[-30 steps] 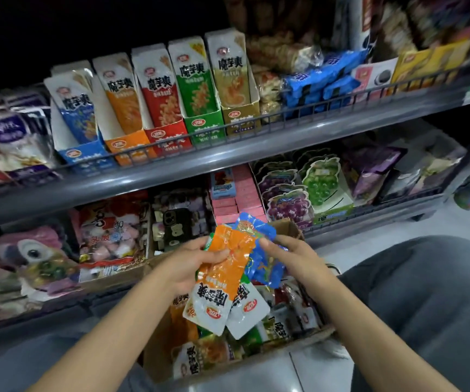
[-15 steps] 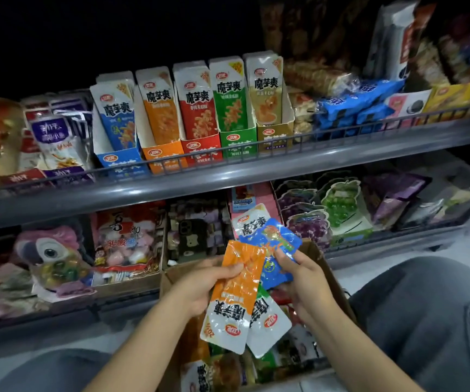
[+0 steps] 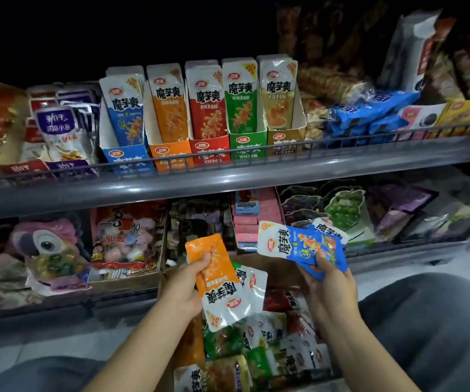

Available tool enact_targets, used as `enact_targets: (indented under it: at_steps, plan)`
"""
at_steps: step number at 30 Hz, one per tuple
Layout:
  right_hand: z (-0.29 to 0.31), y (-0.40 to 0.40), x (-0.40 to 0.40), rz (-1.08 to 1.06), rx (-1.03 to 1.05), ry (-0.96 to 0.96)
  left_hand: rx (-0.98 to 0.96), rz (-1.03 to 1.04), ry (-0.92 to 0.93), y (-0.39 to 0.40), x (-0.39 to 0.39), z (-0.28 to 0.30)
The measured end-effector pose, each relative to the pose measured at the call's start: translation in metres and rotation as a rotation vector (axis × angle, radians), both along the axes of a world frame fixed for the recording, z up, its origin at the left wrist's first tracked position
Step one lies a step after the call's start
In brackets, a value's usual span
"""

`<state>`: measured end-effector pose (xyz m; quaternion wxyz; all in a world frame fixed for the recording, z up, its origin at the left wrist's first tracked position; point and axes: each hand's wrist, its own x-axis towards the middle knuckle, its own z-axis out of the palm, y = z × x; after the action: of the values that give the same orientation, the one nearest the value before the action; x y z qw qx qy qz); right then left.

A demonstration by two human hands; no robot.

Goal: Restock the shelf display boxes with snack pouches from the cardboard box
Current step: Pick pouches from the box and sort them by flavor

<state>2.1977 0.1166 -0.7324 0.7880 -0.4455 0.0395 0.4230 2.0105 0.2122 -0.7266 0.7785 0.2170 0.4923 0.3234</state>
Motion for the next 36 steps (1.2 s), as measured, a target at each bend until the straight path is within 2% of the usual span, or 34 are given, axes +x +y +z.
enact_targets:
  at_steps: [3,8,11,16,20,27,32,36]
  plan:
    - [0.003,-0.001,-0.011,0.079,0.009,0.031,-0.036,-0.011,-0.088,-0.01,0.006,0.006]
    - [-0.001,-0.003,-0.03,0.094,-0.09,-0.039,0.058,-0.06,-0.139,-0.019,0.013,0.009]
    - [-0.002,-0.004,-0.028,0.177,-0.137,-0.13,0.131,-0.068,-0.047,-0.022,0.014,0.009]
    - [0.006,-0.005,-0.011,0.536,-0.169,-0.28,0.258,-0.007,0.161,-0.014,0.0,0.012]
    - [0.012,-0.003,0.001,0.679,-0.187,-0.332,0.414,-0.065,0.323,-0.002,-0.01,0.02]
    - [0.003,-0.003,0.005,0.834,-0.13,-0.087,0.418,-0.295,0.395,0.01,-0.018,0.029]
    - [0.0,-0.004,0.007,1.037,-0.118,-0.239,0.523,-0.442,0.515,0.014,-0.024,0.032]
    - [-0.004,-0.006,0.005,1.204,-0.136,-0.354,0.522,-0.545,0.508,0.012,-0.023,0.034]
